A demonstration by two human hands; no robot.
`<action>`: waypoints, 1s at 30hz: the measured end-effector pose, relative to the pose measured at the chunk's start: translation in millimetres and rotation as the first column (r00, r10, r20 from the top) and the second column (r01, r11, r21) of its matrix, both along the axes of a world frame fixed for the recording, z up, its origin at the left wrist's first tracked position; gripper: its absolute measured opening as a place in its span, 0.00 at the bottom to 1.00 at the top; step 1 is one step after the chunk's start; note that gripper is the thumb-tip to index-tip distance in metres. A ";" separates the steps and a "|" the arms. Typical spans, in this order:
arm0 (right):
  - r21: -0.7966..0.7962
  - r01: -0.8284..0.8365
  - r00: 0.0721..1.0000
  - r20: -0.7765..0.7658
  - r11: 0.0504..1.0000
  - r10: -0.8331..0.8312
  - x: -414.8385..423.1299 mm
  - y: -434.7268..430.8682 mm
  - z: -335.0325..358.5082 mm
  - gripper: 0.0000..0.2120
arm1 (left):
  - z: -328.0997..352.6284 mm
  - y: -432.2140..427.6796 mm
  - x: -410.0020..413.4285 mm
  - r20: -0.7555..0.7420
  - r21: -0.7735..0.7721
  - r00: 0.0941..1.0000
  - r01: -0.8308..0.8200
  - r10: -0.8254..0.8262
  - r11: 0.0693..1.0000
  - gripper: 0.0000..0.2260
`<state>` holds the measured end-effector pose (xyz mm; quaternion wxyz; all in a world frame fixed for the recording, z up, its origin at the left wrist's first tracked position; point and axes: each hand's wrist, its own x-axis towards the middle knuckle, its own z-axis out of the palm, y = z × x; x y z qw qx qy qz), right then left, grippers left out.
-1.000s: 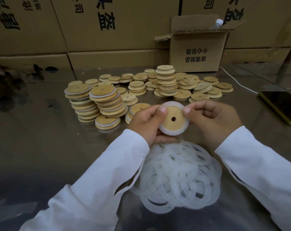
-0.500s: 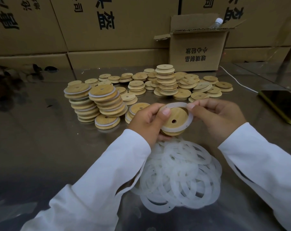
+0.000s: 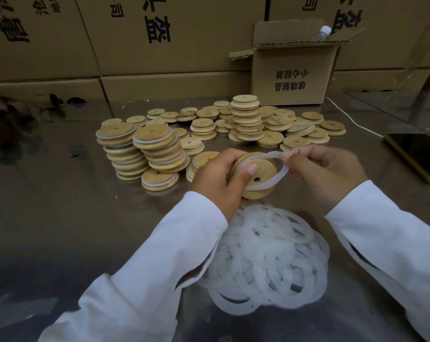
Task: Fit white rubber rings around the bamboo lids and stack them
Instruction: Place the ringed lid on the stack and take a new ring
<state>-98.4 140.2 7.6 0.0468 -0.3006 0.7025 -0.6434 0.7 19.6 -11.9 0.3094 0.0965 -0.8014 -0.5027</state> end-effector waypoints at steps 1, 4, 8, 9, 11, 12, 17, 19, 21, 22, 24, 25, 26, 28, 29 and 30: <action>0.004 -0.002 1.000 0.000 1.000 0.002 0.2 -0.1 0.0 0.10 | 0.6 -0.6 0.3 -0.007 0.000 1.000 -0.012 0.012 1.000 0.07; 0.010 -0.014 1.000 0.003 1.000 0.014 1.4 -0.4 0.4 0.09 | 2.3 -0.6 0.5 -0.021 0.050 1.000 -0.009 0.010 0.999 0.03; 0.041 -0.073 0.996 0.048 0.996 0.071 3.8 -0.2 2.2 0.08 | 3.0 1.1 0.3 -0.053 0.223 0.999 0.020 -0.008 0.975 0.04; 0.049 -0.088 0.995 0.053 0.995 0.085 4.1 -0.1 2.8 0.08 | 3.2 1.3 0.4 -0.059 0.265 0.998 0.027 -0.012 0.964 0.05; 0.063 -0.107 0.993 0.066 0.992 0.102 3.8 0.4 4.2 0.08 | 3.8 1.5 0.7 -0.062 0.337 0.998 0.042 -0.023 0.941 0.05; 0.069 -0.115 0.991 0.077 0.991 0.109 3.5 0.6 4.8 0.08 | 4.2 1.7 0.8 -0.059 0.364 0.998 0.048 -0.028 0.930 0.06; 0.058 -0.153 0.983 0.114 0.986 0.146 3.1 1.2 5.7 0.08 | 5.6 0.9 0.7 -0.042 0.431 0.998 0.058 -0.044 0.900 0.06; 0.059 -0.170 0.980 0.114 0.984 0.163 3.5 1.7 6.1 0.07 | 6.2 0.5 1.2 -0.037 0.446 0.999 0.052 -0.040 0.893 0.06; 0.079 -0.180 0.979 0.111 0.980 0.171 3.2 2.5 6.2 0.06 | 6.6 0.3 1.4 -0.033 0.451 0.999 0.046 -0.035 0.891 0.06; 0.089 -0.183 0.979 0.107 0.979 0.173 2.9 3.0 6.1 0.06 | 6.6 0.3 1.5 -0.032 0.453 0.999 0.045 -0.035 0.891 0.06; 0.091 -0.187 0.978 0.110 0.978 0.177 2.7 3.2 5.6 0.07 | 6.3 -0.4 1.4 -0.029 0.457 0.999 0.046 -0.037 0.888 0.06; 0.088 -0.190 0.977 0.115 0.978 0.179 2.8 3.2 5.2 0.07 | 5.9 -0.8 1.3 -0.029 0.462 0.999 0.048 -0.039 0.885 0.06; 0.084 -0.194 0.976 0.121 0.977 0.183 2.9 2.9 4.9 0.07 | 5.4 -1.2 1.2 -0.030 0.471 0.999 0.051 -0.042 0.881 0.07; 0.076 -0.202 0.973 0.134 0.976 0.191 3.6 2.5 4.3 0.07 | 4.3 -2.1 0.9 -0.038 0.494 0.998 0.062 -0.050 0.867 0.07; 0.071 -0.204 0.971 0.138 0.976 0.193 3.8 2.1 3.9 0.06 | 3.9 -2.7 0.6 -0.044 0.510 0.998 0.067 -0.051 0.858 0.07; 0.064 -0.204 0.971 0.141 0.977 0.193 4.0 2.0 3.5 0.06 | 3.8 -3.3 0.4 -0.049 0.528 0.997 0.071 -0.053 0.846 0.07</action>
